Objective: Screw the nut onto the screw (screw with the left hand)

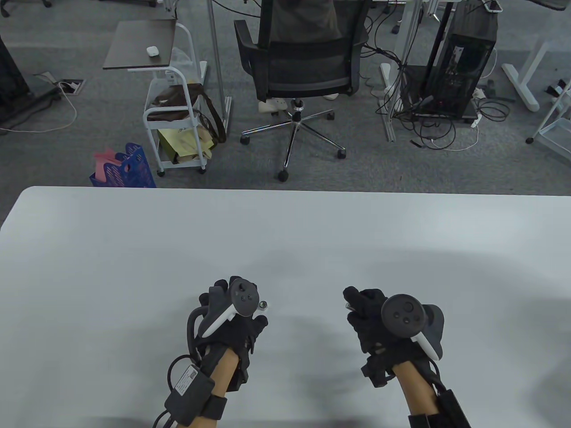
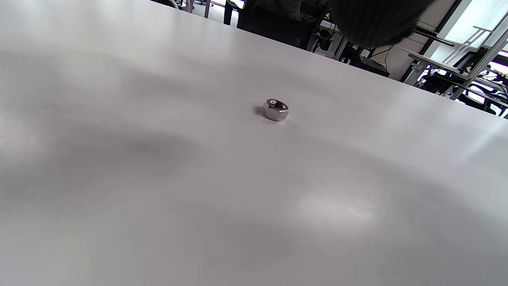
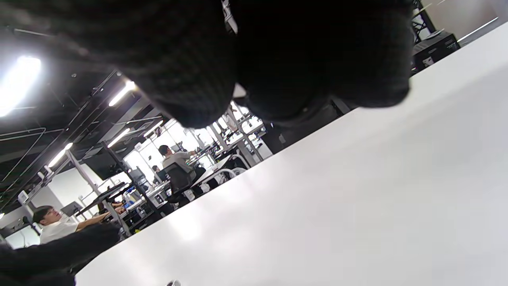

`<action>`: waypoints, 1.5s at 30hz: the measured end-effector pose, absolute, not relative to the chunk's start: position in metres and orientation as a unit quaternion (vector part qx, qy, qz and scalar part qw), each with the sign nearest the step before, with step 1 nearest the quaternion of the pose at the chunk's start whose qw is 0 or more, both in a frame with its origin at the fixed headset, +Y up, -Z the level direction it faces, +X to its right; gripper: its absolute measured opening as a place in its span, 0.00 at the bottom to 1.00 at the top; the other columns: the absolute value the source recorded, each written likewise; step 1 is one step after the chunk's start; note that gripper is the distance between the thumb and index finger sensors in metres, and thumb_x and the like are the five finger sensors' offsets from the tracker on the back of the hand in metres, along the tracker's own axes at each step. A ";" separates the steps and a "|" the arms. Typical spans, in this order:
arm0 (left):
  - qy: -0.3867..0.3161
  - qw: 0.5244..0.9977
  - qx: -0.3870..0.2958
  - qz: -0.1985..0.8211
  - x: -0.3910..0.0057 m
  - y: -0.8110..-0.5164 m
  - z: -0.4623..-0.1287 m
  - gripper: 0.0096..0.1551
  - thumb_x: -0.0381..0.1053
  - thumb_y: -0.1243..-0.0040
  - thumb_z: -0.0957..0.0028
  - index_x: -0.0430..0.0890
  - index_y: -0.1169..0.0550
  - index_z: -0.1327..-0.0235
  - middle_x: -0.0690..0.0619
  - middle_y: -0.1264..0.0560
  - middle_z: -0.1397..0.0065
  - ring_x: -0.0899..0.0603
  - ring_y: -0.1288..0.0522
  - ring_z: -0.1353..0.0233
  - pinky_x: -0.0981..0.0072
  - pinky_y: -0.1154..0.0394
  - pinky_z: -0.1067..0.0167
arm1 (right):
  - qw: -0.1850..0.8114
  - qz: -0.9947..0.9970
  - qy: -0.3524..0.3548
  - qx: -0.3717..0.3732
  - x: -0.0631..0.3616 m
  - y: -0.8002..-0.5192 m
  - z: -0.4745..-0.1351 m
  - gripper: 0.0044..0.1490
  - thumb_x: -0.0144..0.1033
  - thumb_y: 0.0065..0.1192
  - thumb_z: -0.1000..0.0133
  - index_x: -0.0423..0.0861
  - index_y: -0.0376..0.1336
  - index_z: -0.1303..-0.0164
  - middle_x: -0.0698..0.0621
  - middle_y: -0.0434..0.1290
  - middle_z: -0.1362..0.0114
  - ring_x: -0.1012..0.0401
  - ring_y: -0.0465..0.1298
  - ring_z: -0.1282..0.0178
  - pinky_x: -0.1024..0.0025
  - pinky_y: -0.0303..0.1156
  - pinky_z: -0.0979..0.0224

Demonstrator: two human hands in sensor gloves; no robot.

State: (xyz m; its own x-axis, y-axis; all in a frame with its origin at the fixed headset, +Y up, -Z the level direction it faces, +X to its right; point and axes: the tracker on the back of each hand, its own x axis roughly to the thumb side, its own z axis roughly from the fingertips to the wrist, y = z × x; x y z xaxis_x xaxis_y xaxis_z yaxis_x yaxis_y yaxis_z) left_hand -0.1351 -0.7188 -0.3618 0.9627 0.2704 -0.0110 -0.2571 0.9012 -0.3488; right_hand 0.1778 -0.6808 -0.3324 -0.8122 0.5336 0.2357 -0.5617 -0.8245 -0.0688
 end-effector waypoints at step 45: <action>-0.026 0.997 -0.066 0.035 -0.063 -0.741 -0.394 0.28 0.48 0.36 0.58 0.42 0.20 0.43 0.37 0.17 0.44 0.37 0.11 0.58 0.44 0.15 0.61 | 0.353 0.921 -0.134 0.099 0.188 -0.679 -0.324 0.31 0.28 0.82 0.61 0.46 0.73 0.45 0.43 0.77 0.36 0.53 0.88 0.51 0.62 0.91 0.48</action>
